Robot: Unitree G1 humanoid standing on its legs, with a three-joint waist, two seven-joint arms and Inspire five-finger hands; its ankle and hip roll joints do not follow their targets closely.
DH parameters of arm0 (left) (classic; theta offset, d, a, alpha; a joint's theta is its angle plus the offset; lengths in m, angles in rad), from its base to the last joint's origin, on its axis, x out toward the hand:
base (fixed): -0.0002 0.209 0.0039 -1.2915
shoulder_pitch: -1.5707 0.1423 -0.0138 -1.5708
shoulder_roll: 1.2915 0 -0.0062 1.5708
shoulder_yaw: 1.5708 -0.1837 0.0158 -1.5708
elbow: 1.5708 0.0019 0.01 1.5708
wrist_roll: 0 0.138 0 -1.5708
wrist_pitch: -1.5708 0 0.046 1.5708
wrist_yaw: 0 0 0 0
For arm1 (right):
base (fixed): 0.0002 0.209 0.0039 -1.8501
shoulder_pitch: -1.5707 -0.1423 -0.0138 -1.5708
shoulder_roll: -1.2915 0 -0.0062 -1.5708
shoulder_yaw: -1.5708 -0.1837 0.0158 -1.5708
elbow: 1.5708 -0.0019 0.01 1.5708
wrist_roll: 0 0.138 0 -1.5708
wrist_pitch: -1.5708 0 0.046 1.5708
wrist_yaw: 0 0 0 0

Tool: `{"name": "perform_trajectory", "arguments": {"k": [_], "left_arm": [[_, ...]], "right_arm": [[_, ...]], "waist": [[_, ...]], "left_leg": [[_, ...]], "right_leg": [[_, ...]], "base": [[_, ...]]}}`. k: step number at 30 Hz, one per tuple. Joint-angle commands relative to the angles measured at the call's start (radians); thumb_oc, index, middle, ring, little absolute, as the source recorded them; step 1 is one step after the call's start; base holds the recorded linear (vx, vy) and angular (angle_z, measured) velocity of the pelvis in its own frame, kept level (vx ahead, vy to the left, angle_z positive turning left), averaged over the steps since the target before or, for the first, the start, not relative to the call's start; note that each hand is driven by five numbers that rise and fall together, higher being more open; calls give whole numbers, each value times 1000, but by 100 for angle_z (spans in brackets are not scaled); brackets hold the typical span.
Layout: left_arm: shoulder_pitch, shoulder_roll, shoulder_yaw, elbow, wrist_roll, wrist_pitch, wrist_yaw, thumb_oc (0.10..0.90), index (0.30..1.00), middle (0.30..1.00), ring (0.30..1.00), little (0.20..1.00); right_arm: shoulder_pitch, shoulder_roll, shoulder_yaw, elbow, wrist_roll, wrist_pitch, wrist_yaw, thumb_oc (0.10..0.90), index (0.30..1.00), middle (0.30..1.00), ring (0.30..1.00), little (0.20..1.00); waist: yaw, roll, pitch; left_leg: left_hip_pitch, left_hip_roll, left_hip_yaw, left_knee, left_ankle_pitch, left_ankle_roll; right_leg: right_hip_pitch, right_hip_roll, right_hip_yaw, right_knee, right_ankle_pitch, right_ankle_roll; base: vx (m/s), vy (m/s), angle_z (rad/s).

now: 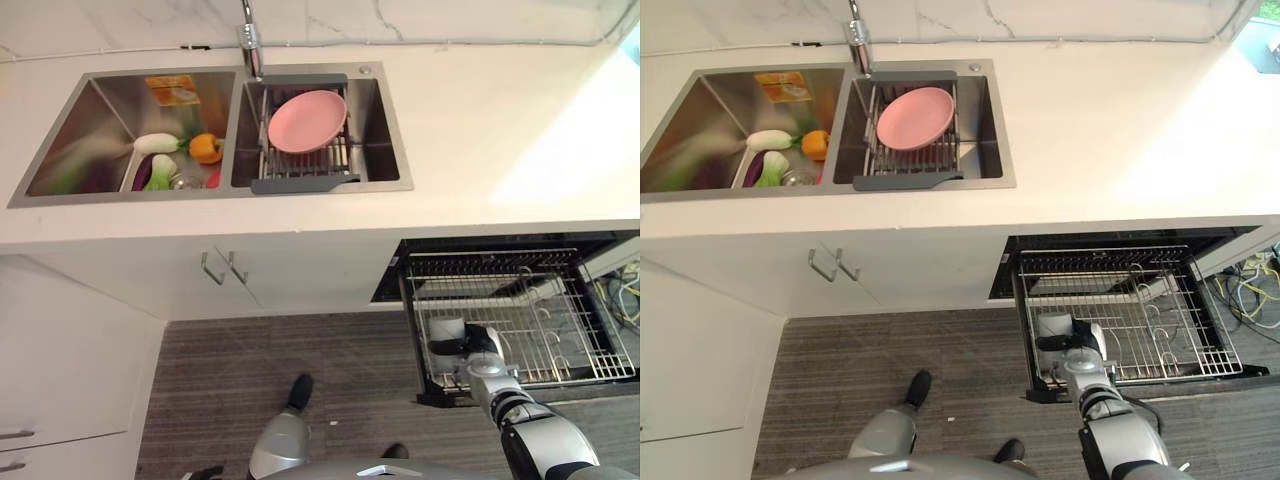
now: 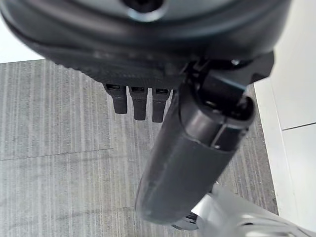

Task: Place the dishes in the dishwasher.

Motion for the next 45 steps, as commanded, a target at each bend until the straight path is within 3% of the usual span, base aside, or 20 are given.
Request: {"name": "perform_trajectory", "arguments": {"k": [1,4,9,11,13,16,17,18,22,26,27,29,31,33,34,35,37,38,41,45], "left_arm": [[-15,-5,-44,81,-12,5,28,800,900,900,900,900],[-24,-10,-32,94,-15,12,39,800,900,900,900,900],[-10,-25,24,110,-19,25,51,800,900,900,900,900],[-22,-26,41,115,-13,31,59,800,900,900,900,900],[-54,-5,61,85,-1,20,100,800,900,900,900,900],[-63,-7,80,81,4,21,116,800,900,900,900,900],[-62,-14,89,90,14,23,122,800,900,900,900,900],[-60,-22,90,108,44,33,122,800,900,900,900,900],[-60,-32,92,156,83,44,124,800,900,900,900,900],[-79,-49,62,160,112,56,112,800,900,900,900,900],[-83,-53,48,154,131,52,103,800,900,900,900,900],[-102,-51,63,147,87,57,117,800,900,900,900,900],[-105,-48,70,140,72,56,123,800,900,900,900,900],[-107,-38,55,122,78,59,119,800,900,900,900,900],[-108,-38,54,122,78,59,119,800,900,900,900,900],[-105,-43,44,125,84,64,112,800,900,900,900,900],[-108,-45,39,134,88,64,114,800,900,900,900,900],[-121,-49,48,148,87,65,117,800,900,900,900,900],[-133,-53,76,159,63,67,118,800,900,900,900,900],[-124,-58,45,155,108,61,92,800,900,900,900,900]], "right_arm": [[-32,-59,16,-122,32,-63,-47,800,900,900,900,900],[4,-53,-6,-229,63,-87,-53,800,900,900,900,900],[176,-108,-36,-561,-23,-107,-33,800,900,900,900,900],[247,-128,-82,-689,-34,-120,-29,800,900,900,900,900],[335,-168,-129,-857,-56,-148,-40,800,900,900,900,900],[377,-184,-169,-933,-76,-151,-35,800,900,900,900,900],[396,-183,-188,-964,-74,-156,-31,800,900,900,900,900],[426,-190,-214,-1019,-68,-162,-6,800,900,900,900,900],[466,-176,-258,-1118,-41,-174,16,800,900,900,900,900],[491,-131,-324,-1195,-4,-183,-6,800,900,900,900,900],[499,-114,-342,-1211,-21,-181,-17,800,900,900,900,900],[464,-52,-337,-1250,-5,-186,-48,800,900,900,900,900],[449,-47,-320,-1258,-6,-190,-52,800,900,900,900,900],[428,-60,-322,-1346,-28,-213,-53,800,900,900,900,900],[429,-59,-323,-1347,-29,-212,-53,800,900,900,900,900],[426,-48,-355,-1424,-44,-244,-77,800,900,900,900,900],[430,-42,-364,-1449,-61,-252,-88,800,900,900,900,900],[437,-35,-368,-1483,-87,-260,-93,800,900,900,900,900],[441,-47,-348,-1506,-126,-260,-90,800,900,900,900,900],[418,-59,-308,-1501,-137,-255,-63,800,900,900,900,900]], "waist": [[-6,37,-45],[-23,38,-53],[-62,43,-68],[-92,42,-50],[-120,41,-3],[-141,43,4],[-156,48,2],[-193,58,-10],[-239,87,-47],[-262,92,-78],[-268,81,-82],[-264,55,-60],[-253,54,-57],[-270,60,-42],[-268,61,-43],[-272,61,-45],[-279,61,-46],[-295,52,-35],[-281,29,-37],[-261,16,-58]], "left_leg": [[61,109,95,11,-40,-77],[70,113,108,10,-40,-76],[98,138,131,20,-48,-78],[62,160,165,86,-36,-100],[-51,168,216,267,18,-127],[-64,185,229,273,15,-132],[-40,224,253,239,9,-131],[-7,307,299,180,39,-136],[52,362,283,77,61,-154],[72,312,302,33,12,-157],[87,277,311,37,-28,-142],[121,186,364,58,-87,-67],[136,170,392,49,-92,-51],[158,129,392,23,-83,-9],[155,131,392,22,-79,-9],[167,104,383,18,-94,4],[167,94,371,17,-95,6],[178,73,339,19,-108,14],[175,49,308,27,-111,24],[179,57,306,20,-115,15]], "right_leg": [[0,-49,47,15,-33,48],[-2,-47,62,13,-33,45],[2,-29,92,16,-54,32],[6,-28,88,20,-69,24],[7,-34,91,22,-82,12],[12,-49,87,21,-78,19],[17,-63,86,23,-72,30],[11,-102,84,30,-51,57],[-20,-170,130,71,-30,103],[-44,-252,131,103,20,125],[-51,-296,137,133,75,125],[-130,-376,174,245,195,120],[-166,-379,164,291,184,113],[-218,-246,221,378,87,74],[-221,-244,221,376,90,71],[-208,-181,213,328,26,66],[-200,-151,219,290,15,55],[-225,-86,316,231,-5,54],[-206,-79,360,197,14,64],[-168,-100,313,150,43,78]], "base": [[21,7,-12],[2,-2,-19],[18,-52,-20],[-110,-87,-12],[-175,-65,1],[-59,92,48],[11,358,-7],[22,351,-9],[105,569,9],[31,448,1],[24,383,33],[-15,737,38],[-31,530,-43],[5,471,-57],[61,313,29],[42,168,51],[88,169,51],[141,123,43],[53,8,60],[60,-89,48]]}}
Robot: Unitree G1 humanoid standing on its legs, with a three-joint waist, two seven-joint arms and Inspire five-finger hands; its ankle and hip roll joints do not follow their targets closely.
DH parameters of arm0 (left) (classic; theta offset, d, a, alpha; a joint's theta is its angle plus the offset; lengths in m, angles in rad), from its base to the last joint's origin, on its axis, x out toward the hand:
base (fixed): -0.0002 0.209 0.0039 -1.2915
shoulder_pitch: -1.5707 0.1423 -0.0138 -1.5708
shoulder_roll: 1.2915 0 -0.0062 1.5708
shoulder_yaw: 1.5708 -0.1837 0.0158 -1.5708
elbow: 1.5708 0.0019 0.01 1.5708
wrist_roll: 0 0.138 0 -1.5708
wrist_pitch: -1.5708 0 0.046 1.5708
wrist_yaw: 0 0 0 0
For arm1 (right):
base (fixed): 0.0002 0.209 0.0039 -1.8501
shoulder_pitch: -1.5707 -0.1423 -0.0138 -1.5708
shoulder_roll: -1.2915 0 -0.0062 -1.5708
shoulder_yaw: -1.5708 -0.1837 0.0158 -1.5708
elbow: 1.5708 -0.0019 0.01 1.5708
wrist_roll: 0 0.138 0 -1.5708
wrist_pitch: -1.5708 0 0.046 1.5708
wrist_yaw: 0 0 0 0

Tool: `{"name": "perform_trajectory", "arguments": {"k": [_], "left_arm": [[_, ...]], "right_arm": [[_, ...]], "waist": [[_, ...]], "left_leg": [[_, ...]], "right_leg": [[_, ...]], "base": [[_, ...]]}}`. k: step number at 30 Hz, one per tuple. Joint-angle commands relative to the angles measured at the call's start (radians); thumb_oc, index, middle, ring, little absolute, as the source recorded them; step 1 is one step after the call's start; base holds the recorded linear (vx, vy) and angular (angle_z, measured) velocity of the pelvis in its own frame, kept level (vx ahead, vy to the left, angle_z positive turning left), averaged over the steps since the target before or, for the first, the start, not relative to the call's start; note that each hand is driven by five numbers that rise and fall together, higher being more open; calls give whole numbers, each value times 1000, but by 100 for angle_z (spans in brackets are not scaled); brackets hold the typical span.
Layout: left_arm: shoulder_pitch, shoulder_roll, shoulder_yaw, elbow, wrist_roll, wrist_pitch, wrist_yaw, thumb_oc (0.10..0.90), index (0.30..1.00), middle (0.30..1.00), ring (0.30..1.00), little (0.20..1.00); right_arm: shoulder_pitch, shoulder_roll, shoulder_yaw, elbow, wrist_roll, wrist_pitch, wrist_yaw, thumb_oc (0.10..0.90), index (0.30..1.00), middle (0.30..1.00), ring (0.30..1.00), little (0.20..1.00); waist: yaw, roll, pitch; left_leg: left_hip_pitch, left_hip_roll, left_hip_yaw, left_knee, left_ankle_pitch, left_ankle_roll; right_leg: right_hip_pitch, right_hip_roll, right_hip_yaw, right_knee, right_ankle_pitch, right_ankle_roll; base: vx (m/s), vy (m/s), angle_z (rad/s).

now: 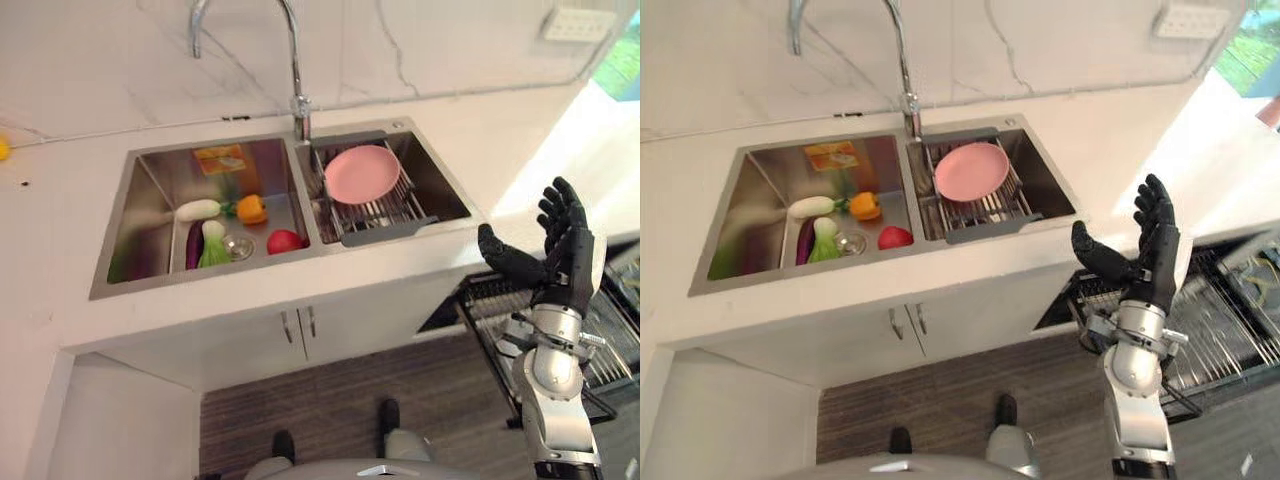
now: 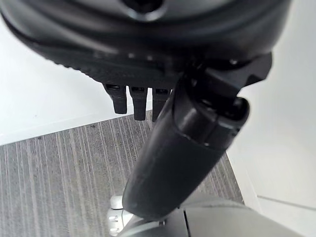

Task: Place the dishes in the dishwasher.

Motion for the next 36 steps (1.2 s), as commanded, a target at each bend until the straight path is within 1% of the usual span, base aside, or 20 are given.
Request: {"name": "perform_trajectory", "arguments": {"k": [1,4,5,7,8,9,13,14,18,19,20,21,23,24,25,26,27,29,31,36], "left_arm": [[-29,-11,-21,-8,21,-13,-21,800,900,900,900,900],[-11,1,-20,-12,51,-7,-35,800,900,900,900,900],[-2,12,7,-8,40,-2,-44,800,900,900,900,900],[5,18,10,-5,41,-8,-59,800,900,900,900,900],[5,16,11,-5,41,-8,-59,800,900,900,900,900],[8,19,4,-8,47,-10,-64,800,900,900,900,900],[9,19,-44,-25,60,-21,-81,800,900,900,900,900],[9,23,-64,-29,66,-23,-86,800,900,900,900,900],[7,26,-76,-30,64,-26,-87,800,900,900,900,900],[7,25,-75,-30,63,-26,-87,800,900,900,900,900],[10,31,-80,-27,50,-28,-83,800,900,900,900,900],[10,30,-78,-27,50,-28,-83,800,900,900,900,900],[16,35,-80,-20,42,-28,-79,800,900,900,900,900],[16,34,-78,-20,42,-28,-79,800,900,900,900,900],[17,34,-79,-18,39,-28,-78,800,900,900,900,900],[23,36,-83,-14,32,-30,-75,800,900,900,900,900],[24,37,-90,-13,28,-32,-74,800,900,900,900,900],[27,35,-89,-12,26,-33,-74,800,900,900,900,900],[29,36,-106,-16,20,-39,-72,800,900,900,900,900],[32,35,-122,-18,16,-44,-67,800,900,900,900,900]], "right_arm": [[-107,-80,-34,-91,-45,-86,10,800,900,900,900,900],[-108,-131,13,-28,-17,-62,79,800,900,900,900,900],[-117,-197,35,23,-21,-33,123,800,900,900,900,900],[-149,-270,50,70,-49,-16,151,800,900,900,900,900],[-154,-273,53,76,-49,-19,150,800,900,900,900,900],[-169,-299,56,91,-56,-10,159,800,900,900,900,900],[-274,-413,97,183,-71,-17,169,800,900,900,900,900],[-323,-466,121,228,-95,-12,164,800,900,900,900,900],[-401,-520,170,292,-142,-11,147,800,900,900,900,900],[-405,-520,174,295,-143,-12,146,800,900,900,900,900],[-479,-567,234,361,-197,1,139,800,900,900,900,900],[-485,-568,239,365,-198,-1,137,800,900,900,900,900],[-552,-601,311,419,-253,11,137,800,900,900,900,900],[-558,-601,316,423,-253,10,135,800,900,900,900,900],[-580,-611,349,451,-272,14,136,800,900,900,900,900],[-641,-629,421,500,-310,22,143,800,900,900,900,900],[-665,-633,452,517,-323,24,147,800,900,900,900,900],[-692,-636,480,529,-331,23,147,800,900,900,900,900],[-757,-639,559,589,-371,31,145,800,900,900,900,900],[-827,-622,636,665,-406,40,136,800,900,900,900,900]], "waist": [[17,47,3],[39,33,-17],[58,21,-30],[70,16,-38],[68,19,-36],[73,17,-40],[89,24,-48],[99,25,-54],[109,30,-58],[108,31,-57],[121,33,-58],[119,35,-58],[131,36,-61],[129,37,-60],[132,38,-60],[141,38,-60],[146,38,-60],[145,39,-59],[155,39,-60],[161,40,-61]], "left_leg": [[-2,51,46,20,-68,-18],[8,62,45,18,-74,-30],[15,76,40,16,-71,-43],[21,92,34,15,-68,-55],[22,93,33,14,-69,-56],[23,101,31,14,-66,-61],[24,129,25,11,-56,-85],[23,140,23,10,-52,-92],[25,153,21,10,-48,-101],[25,154,22,10,-48,-101],[25,163,19,13,-44,-107],[25,163,19,12,-44,-107],[27,170,12,15,-42,-110],[27,171,12,15,-43,-111],[28,172,12,16,-42,-111],[31,176,7,17,-42,-112],[32,176,4,18,-41,-113],[33,176,4,19,-41,-114],[31,176,-3,20,-39,-114],[27,175,-12,19,-39,-115]], "right_leg": [[46,-36,-45,28,-37,77],[85,-32,-82,-10,-44,76],[106,-21,-93,-29,-52,74],[128,-10,-108,-45,-62,69],[130,-8,-109,-46,-62,68],[136,-4,-113,-51,-67,65],[165,22,-137,-87,-79,53],[173,31,-142,-97,-86,50],[182,43,-148,-101,-97,42],[182,43,-147,-101,-97,42],[189,53,-151,-100,-107,35],[189,53,-151,-100,-107,35],[198,61,-155,-101,-115,29],[198,62,-155,-101,-116,29],[200,64,-156,-101,-118,27],[204,66,-159,-101,-121,24],[206,67,-159,-101,-121,23],[208,67,-160,-101,-123,23],[211,69,-165,-102,-123,22],[212,68,-169,-101,-124,22]], "base": [[71,-70,2],[121,-114,-6],[159,-207,7],[114,-174,9],[62,-105,16],[57,-91,28],[71,-129,14],[59,-107,15],[49,-64,14],[57,-77,9],[41,-58,4],[69,-90,2],[43,-49,4],[30,-29,5],[43,-37,3],[55,-46,3],[40,-33,2],[0,0,0],[41,-25,6],[30,-9,8]]}}
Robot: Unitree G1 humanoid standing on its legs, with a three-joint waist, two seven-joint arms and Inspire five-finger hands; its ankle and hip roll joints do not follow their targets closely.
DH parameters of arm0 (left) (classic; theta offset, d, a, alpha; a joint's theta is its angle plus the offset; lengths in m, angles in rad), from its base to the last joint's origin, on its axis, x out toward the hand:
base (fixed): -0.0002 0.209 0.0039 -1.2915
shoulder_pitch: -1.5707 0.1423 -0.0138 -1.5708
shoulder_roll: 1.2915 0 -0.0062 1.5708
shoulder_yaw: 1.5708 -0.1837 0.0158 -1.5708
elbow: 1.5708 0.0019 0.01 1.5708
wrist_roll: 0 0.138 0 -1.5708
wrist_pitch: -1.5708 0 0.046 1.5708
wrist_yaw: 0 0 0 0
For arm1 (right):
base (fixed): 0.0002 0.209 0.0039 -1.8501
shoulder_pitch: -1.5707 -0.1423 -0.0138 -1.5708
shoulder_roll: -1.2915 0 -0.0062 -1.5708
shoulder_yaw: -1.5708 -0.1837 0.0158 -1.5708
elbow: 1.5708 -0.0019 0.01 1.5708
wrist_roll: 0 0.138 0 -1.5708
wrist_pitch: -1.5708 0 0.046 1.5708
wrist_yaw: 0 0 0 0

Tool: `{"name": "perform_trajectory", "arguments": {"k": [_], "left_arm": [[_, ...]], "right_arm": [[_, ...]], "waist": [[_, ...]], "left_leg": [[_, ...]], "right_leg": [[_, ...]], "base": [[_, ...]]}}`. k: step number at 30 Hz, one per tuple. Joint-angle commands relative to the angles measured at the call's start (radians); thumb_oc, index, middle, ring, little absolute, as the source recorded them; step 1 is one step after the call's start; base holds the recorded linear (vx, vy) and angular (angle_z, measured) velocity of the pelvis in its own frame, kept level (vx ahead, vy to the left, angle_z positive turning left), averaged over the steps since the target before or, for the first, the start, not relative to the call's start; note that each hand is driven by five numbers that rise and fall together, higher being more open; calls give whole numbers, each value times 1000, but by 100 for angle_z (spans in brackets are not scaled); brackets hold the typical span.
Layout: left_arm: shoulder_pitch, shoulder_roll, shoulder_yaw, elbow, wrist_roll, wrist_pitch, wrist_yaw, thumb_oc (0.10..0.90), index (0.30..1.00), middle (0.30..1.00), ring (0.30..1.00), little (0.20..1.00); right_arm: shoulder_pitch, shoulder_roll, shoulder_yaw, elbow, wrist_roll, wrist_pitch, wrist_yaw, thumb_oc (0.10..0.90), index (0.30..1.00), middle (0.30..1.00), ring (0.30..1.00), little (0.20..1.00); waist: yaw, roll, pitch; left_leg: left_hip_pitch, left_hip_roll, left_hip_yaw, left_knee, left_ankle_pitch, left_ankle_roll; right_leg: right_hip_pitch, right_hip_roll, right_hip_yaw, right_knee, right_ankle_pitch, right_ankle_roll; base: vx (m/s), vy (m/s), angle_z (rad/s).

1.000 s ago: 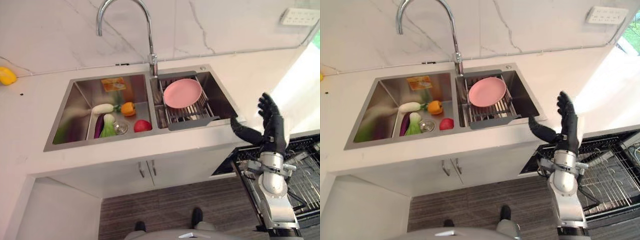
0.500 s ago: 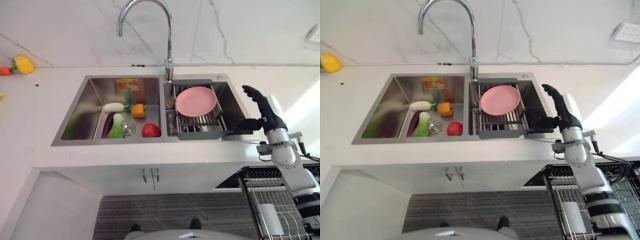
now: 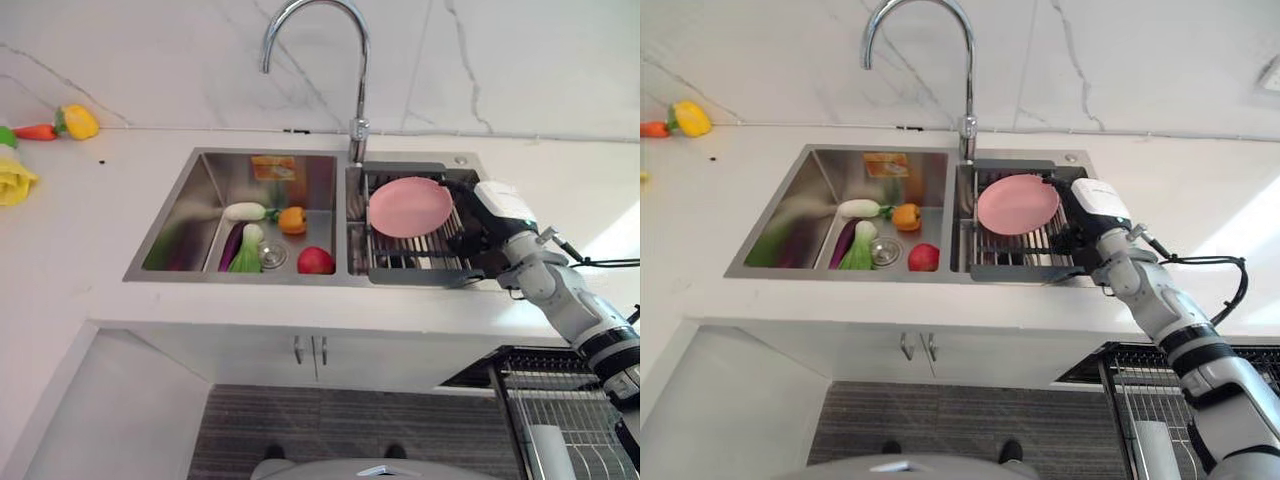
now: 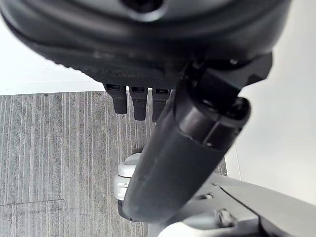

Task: Place the dishes in the dishwasher.

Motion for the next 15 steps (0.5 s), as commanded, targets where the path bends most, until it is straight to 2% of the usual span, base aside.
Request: {"name": "perform_trajectory", "arguments": {"k": [1,15], "left_arm": [[-32,36,-79,41,-27,-16,13,800,900,900,900,900],[-42,51,-149,12,30,-40,40,800,900,900,900,900]], "right_arm": [[-206,-14,27,45,-68,-17,-66,800,900,900,900,900],[-341,44,194,254,-265,28,-124,800,900,900,900,900]], "waist": [[23,-30,-16],[41,-27,-14]], "left_leg": [[9,43,49,17,1,-22],[-1,28,27,7,-1,-20]], "right_leg": [[66,-55,7,20,-107,59],[64,-57,4,16,-110,61]], "base": [[23,-5,9],[15,-7,5]]}}
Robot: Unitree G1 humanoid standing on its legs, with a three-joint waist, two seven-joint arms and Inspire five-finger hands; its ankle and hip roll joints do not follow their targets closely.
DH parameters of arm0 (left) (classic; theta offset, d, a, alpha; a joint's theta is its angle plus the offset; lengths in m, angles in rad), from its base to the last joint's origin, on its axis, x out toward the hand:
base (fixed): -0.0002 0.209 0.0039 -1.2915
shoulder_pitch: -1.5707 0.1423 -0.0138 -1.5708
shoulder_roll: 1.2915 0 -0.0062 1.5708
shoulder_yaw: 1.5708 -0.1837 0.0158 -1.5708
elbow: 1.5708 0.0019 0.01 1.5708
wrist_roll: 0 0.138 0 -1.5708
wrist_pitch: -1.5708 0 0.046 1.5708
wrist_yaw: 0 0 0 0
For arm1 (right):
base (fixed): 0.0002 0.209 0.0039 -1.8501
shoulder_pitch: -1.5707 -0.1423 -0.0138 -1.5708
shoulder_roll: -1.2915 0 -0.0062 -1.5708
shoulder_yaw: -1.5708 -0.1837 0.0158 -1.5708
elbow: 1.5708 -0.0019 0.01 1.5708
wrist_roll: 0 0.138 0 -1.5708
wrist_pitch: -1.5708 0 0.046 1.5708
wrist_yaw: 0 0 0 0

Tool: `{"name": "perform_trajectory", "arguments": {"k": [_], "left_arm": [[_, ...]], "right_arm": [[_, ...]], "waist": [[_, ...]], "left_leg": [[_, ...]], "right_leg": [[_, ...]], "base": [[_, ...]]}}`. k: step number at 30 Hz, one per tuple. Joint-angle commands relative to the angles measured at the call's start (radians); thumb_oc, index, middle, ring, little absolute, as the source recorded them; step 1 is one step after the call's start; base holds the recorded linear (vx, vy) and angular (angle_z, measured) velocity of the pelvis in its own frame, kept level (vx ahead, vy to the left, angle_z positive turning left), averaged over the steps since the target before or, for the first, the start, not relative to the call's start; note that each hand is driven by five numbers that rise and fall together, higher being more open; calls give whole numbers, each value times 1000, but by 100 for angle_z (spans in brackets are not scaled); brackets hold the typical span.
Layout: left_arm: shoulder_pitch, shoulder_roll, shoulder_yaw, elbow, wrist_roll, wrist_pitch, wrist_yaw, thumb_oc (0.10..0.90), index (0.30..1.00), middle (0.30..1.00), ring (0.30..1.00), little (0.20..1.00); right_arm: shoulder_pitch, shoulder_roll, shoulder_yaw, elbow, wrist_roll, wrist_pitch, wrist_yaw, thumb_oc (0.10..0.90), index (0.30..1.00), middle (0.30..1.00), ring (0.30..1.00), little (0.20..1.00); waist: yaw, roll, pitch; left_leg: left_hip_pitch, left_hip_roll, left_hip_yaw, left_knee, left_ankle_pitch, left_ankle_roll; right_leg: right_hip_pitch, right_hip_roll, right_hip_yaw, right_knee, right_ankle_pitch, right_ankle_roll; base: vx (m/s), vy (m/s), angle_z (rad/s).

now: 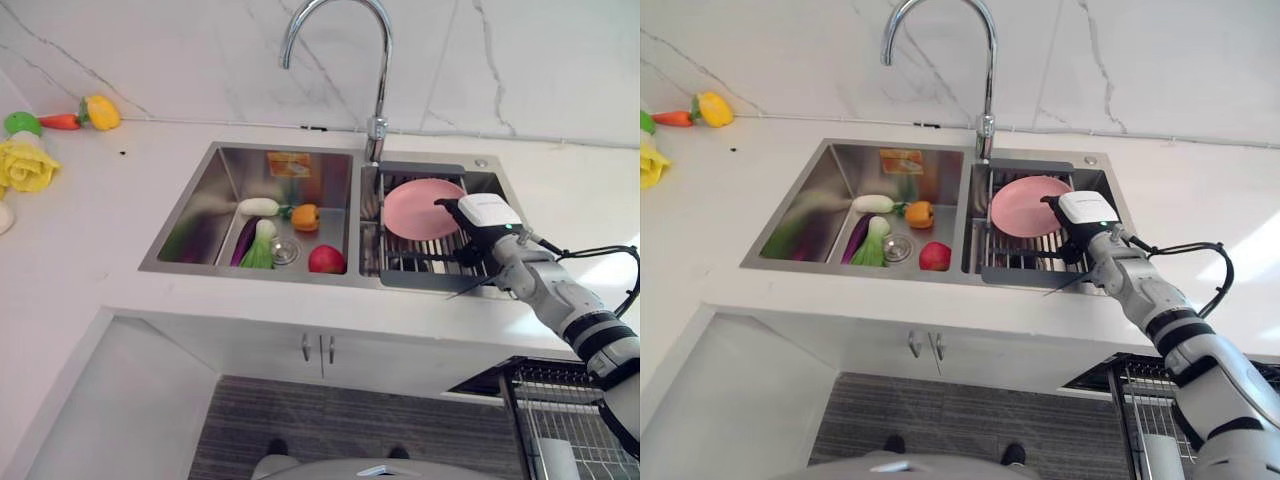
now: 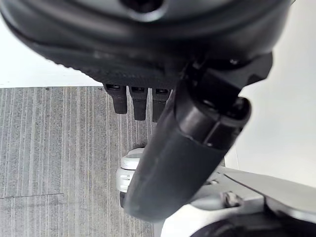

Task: Place the dishes in the dishwasher.

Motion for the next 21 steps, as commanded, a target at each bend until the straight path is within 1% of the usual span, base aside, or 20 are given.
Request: {"name": "perform_trajectory", "arguments": {"k": [1,4,5,6,7,9,11,13,17,21], "left_arm": [[-48,56,-117,27,45,-21,37,800,900,900,900,900],[-50,62,-138,12,72,-25,42,800,900,900,900,900],[-52,69,-154,0,93,-27,47,800,900,900,900,900],[-56,70,-157,-2,100,-28,49,800,900,900,900,900],[-56,70,-157,-1,100,-28,49,800,900,900,900,900],[-61,75,-159,0,117,-29,54,800,900,900,900,900],[-61,76,-162,-2,124,-29,56,800,900,900,900,900],[-63,80,-192,-22,179,-35,75,800,900,900,900,900],[-65,100,-254,-70,267,-46,94,800,900,900,900,900],[-68,114,-278,-91,312,-47,113,800,900,900,900,900]], "right_arm": [[-222,12,43,61,-53,6,-110,800,900,900,900,900],[-228,21,48,72,-65,10,-128,800,900,900,900,900],[-227,27,44,77,-82,15,-152,574,561,561,561,561],[-224,31,44,80,-97,19,-164,419,328,328,328,328],[-223,32,44,80,-98,19,-166,400,300,300,300,300],[-206,38,63,79,-176,23,-190,400,300,300,300,300],[-199,40,66,77,-196,25,-200,400,300,300,300,300],[-189,52,73,85,-230,30,-233,400,300,300,300,300],[-178,67,76,86,-250,32,-275,400,300,300,300,300],[-176,79,82,82,-252,29,-296,400,300,300,300,300]], "waist": [[16,-36,-11],[18,-34,-9],[21,-32,-7],[22,-30,-6],[22,-31,-7],[26,-26,-7],[27,-24,-6],[29,-23,-6],[33,-19,-2],[38,-18,1]], "left_leg": [[17,29,53,6,-4,-20],[15,27,51,6,-3,-20],[12,24,48,5,-2,-19],[10,23,47,5,-2,-19],[10,23,47,5,-2,-18],[10,21,43,3,-4,-18],[11,21,41,3,-5,-18],[11,20,40,3,-7,-18],[7,20,36,3,-5,-18],[1,19,30,3,-4,-20]], "right_leg": [[64,-58,24,16,-105,60],[64,-59,22,16,-104,61],[64,-61,19,16,-104,62],[63,-61,19,16,-104,63],[62,-61,18,16,-103,63],[63,-62,14,16,-105,64],[64,-62,14,16,-106,65],[65,-63,15,16,-107,66],[64,-63,13,16,-110,66],[64,-64,4,16,-111,67]], "base": [[2,-9,4],[-2,-2,1],[-11,-8,4],[-10,-5,4],[-3,-5,3],[2,-3,2],[2,-1,2],[0,0,0],[0,0,0],[-20,-12,7]]}}
